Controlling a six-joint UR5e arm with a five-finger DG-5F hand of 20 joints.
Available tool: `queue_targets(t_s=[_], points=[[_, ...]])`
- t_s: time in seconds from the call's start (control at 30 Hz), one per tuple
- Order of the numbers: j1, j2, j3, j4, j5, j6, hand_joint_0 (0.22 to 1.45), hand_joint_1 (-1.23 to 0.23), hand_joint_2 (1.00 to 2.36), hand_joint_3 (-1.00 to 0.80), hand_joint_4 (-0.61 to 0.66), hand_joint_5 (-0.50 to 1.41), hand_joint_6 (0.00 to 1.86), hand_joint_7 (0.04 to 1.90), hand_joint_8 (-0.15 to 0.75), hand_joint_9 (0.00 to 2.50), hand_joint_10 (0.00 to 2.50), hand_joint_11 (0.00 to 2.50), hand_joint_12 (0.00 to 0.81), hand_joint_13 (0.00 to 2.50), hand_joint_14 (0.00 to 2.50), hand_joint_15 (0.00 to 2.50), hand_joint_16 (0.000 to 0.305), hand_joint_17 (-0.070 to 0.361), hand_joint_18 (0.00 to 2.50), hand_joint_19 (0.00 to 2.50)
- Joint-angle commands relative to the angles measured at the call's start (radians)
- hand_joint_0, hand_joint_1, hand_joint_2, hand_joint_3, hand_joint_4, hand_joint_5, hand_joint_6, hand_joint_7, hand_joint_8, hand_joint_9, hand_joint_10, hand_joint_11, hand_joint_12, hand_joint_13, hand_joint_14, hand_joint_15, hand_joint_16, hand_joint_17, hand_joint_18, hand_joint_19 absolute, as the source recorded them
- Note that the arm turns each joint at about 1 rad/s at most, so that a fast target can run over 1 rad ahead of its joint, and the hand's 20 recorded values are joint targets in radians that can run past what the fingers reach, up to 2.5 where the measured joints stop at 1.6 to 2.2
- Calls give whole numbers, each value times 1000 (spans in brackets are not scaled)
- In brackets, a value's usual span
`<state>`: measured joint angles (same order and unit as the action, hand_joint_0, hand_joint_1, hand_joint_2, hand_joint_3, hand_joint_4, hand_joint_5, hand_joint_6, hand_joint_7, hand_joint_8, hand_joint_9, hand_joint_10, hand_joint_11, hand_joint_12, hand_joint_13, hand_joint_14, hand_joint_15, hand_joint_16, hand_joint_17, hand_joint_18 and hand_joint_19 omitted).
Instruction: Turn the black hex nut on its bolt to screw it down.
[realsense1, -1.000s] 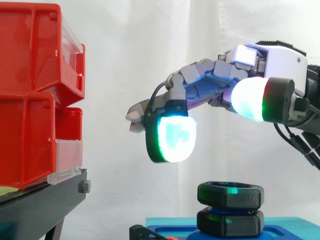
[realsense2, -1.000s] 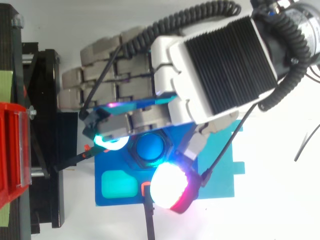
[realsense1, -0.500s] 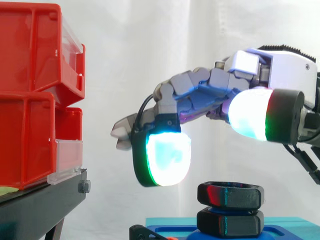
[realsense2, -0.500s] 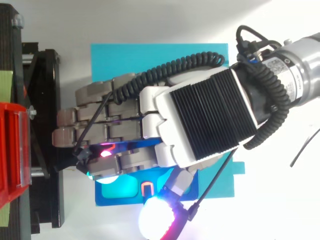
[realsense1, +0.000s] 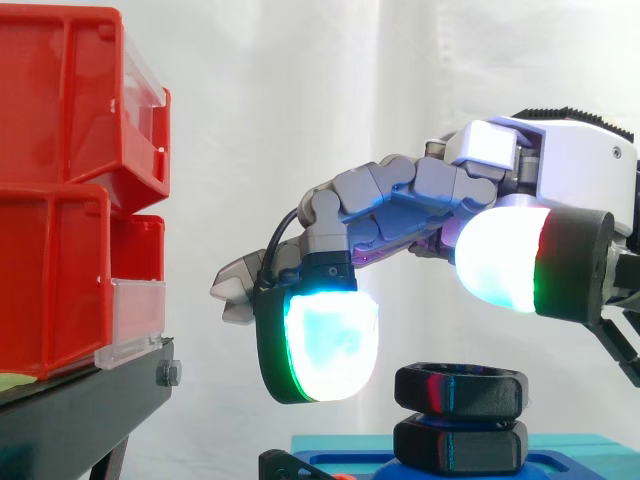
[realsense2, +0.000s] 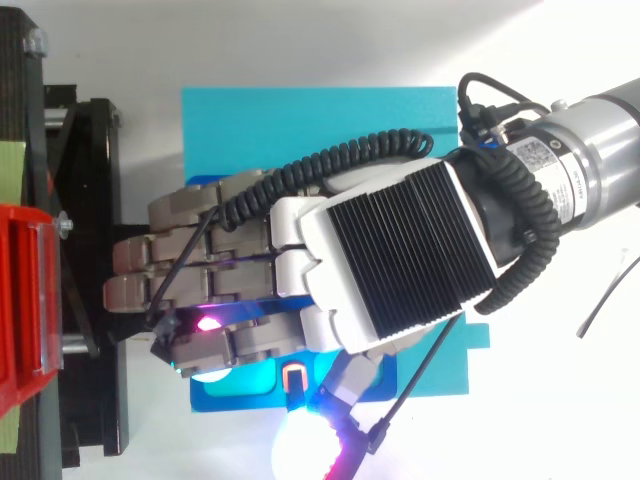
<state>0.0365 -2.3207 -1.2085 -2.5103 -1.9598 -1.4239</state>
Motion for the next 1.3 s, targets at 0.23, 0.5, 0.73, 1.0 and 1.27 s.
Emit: queue_targets(t_s=[0.23,0.5,0.73,1.0,1.27], points=[[3,0,0,-7,1,-1,497,-242,1000,-500,250,-102,625,1154,313,603,5,167,389,602,5,155,55,125,608,300],[-9,1,0,-19,-5,-3,497,-245,1000,-500,237,-113,670,1108,316,604,5,173,390,603,5,158,55,124,612,300],[-18,1,0,-21,-25,-4,497,-246,1000,-500,240,-118,690,1067,316,604,7,171,388,607,5,159,55,124,612,299],[-36,1,1,-28,-71,-9,497,-247,1000,-500,248,-120,697,1057,315,604,5,173,388,606,5,162,55,124,613,299],[-44,1,1,-28,-71,-9,497,-248,1000,-500,244,-121,701,1051,316,607,4,166,388,607,5,158,55,124,615,299]])
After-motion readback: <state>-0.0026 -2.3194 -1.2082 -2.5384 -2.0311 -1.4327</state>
